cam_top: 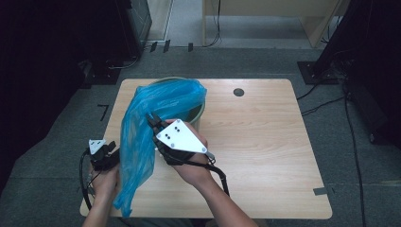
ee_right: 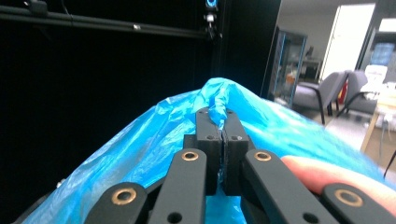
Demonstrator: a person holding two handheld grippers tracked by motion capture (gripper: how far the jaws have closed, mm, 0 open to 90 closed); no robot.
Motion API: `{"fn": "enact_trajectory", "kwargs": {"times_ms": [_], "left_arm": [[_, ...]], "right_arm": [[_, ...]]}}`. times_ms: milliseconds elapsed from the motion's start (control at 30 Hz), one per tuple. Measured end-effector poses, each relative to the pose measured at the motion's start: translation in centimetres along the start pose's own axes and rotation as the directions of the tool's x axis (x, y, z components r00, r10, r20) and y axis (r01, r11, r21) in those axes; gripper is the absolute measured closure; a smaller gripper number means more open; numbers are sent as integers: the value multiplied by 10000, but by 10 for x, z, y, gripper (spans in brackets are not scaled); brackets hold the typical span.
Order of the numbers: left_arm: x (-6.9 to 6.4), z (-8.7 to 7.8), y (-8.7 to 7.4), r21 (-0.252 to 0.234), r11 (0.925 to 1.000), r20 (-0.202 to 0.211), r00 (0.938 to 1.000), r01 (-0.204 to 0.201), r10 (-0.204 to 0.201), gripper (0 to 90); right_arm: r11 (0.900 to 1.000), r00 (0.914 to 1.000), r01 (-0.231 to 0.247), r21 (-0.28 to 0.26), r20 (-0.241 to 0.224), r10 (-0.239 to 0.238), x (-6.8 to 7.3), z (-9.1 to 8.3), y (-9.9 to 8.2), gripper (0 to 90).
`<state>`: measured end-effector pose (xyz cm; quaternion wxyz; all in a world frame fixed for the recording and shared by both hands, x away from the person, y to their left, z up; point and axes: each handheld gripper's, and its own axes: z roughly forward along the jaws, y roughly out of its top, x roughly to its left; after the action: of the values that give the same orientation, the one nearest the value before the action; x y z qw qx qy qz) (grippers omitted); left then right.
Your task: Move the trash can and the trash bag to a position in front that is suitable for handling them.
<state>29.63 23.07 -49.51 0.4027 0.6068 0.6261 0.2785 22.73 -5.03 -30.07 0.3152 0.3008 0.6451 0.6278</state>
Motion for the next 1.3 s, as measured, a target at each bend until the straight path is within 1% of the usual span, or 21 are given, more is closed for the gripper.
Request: {"fn": "enact_trajectory", "kwargs": {"times_ms": [133,167,267,300,367,400,433,533,567,600,633,767,867,933,967,1033,1067,1100,1133,1167,1300], "left_arm": [[4,1,-3,122,9999,-27,10000,-58,59,494],[4,3,-4,153,9999,-25,10000,-16,17,494],[4,3,-4,173,9998,-22,10000,-30,30,491],[4,4,-4,155,9999,7,10000,63,-63,491],[4,5,-4,190,9998,-16,10000,6,-5,491],[4,5,-5,202,9998,1,10000,-8,8,490],[4,5,-5,209,9998,-4,10000,-40,41,490],[7,3,-4,162,9999,-21,10000,32,-31,490],[8,3,-4,126,9999,-39,10000,57,-57,491],[9,2,-4,92,9999,-51,9999,143,-143,491],[10,2,-3,133,9999,-42,9999,91,-91,492],[11,1,-2,44,9999,-26,9999,162,-162,491],[9,0,-1,6,9998,61,9997,222,-222,489],[6,-1,1,-82,9996,176,9995,261,-259,484],[4,-2,3,-98,9997,236,9995,230,-227,481],[-1,-4,6,-227,9996,354,9992,169,-161,478],[-1,-4,6,-227,9996,354,9992,169,-161,477],[-6,-7,9,-395,9992,538,9985,101,-80,477],[-6,-7,9,-395,9992,538,9985,101,-80,477],[-13,-9,14,-564,9984,683,9977,3,35,476],[-23,-15,23,-946,9955,966,9953,16,76,472]], "right_arm": [[9985,9988,-489,258,-63,490,-7,2,-14,898],[9955,9962,-855,406,-113,860,-11,3,-22,898],[9935,9947,-1017,507,-88,1023,-12,4,-27,898],[9938,9949,-959,563,-258,975,-5,5,-29,898],[9941,9951,-908,596,-349,930,-2,5,-29,898],[9968,9968,-539,589,-552,571,8,5,-30,898],[9970,9965,-479,601,-654,518,12,5,-31,898],[9977,9967,-343,579,-715,384,16,6,-31,897],[9972,9961,-463,581,-723,504,15,6,-31,897],[9957,9944,-702,608,-754,747,12,6,-31,897],[9945,9939,-829,637,-673,871,9,7,-31,896],[9915,9945,-1033,793,-80,1043,-9,10,-33,888],[9820,9866,-1624,964,302,1602,-29,13,-37,852],[9778,9823,-1821,1035,639,1762,-41,15,-40,827],[9766,9809,-1866,1068,760,1791,-47,15,-42,794],[9771,9800,-1794,1149,1073,1673,-57,15,-46,669],[9771,9800,-1794,1149,1073,1673,-57,15,-46,669],[9744,9765,-1879,1235,1301,1718,-66,13,-51,588],[9744,9765,-1879,1235,1301,1718,-66,13,-51,588],[9728,9729,-1957,1237,1490,1768,-74,10,-55,509],[9728,9667,-1990,1184,1868,1750,-87,2,-61,444]]}}
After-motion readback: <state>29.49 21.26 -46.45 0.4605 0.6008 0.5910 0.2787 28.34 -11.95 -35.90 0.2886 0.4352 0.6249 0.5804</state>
